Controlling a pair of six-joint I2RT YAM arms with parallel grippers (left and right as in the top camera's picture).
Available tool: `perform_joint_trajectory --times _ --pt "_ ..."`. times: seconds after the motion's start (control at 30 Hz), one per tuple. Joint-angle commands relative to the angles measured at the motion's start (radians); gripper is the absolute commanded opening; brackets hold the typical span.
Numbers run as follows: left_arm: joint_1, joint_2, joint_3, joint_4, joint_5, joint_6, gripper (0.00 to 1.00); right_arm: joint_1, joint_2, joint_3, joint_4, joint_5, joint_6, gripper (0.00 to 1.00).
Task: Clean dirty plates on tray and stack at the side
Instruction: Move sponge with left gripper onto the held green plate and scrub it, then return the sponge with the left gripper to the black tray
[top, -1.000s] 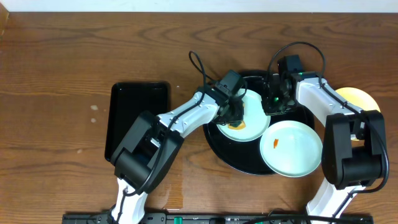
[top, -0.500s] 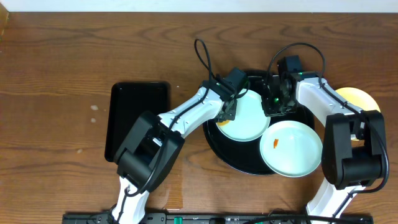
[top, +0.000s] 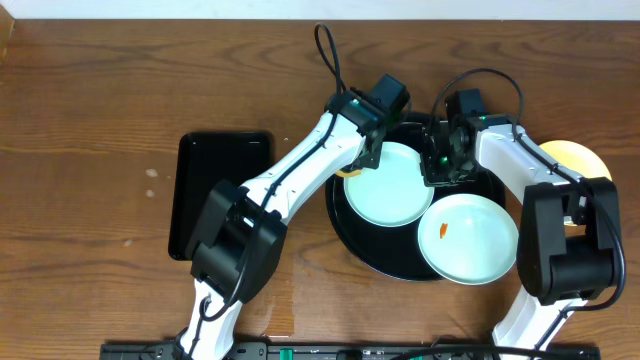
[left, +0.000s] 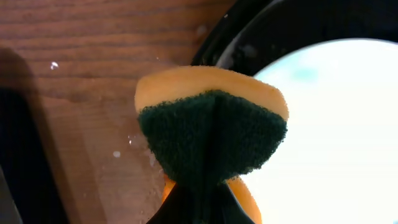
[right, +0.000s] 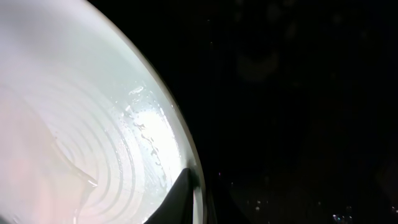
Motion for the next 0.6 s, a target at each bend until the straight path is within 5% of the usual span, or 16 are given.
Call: perform_joint_trajectory --times 0.0,0.27,0.47,0.57 --pt "0.003 -0.046 0.013 -0.019 0.041 0.002 0.08 0.009 -0.048 0.003 -0.008 0.108 0.013 0.04" --pt "0.065 -0.224 0.013 -0.119 0.040 -0.029 0.08 0.010 -0.171 0.003 -0.034 0.153 0.013 0.01" --pt "0.253 -0.380 -0.008 -0.305 0.035 -0.027 0.08 0.010 -0.202 0.003 -0.052 0.145 0.011 0.02" --pt "0.373 -0.432 -0.058 -0.344 0.036 -0.019 0.08 0.010 -0.190 0.000 -0.056 0.061 -0.037 0.24"
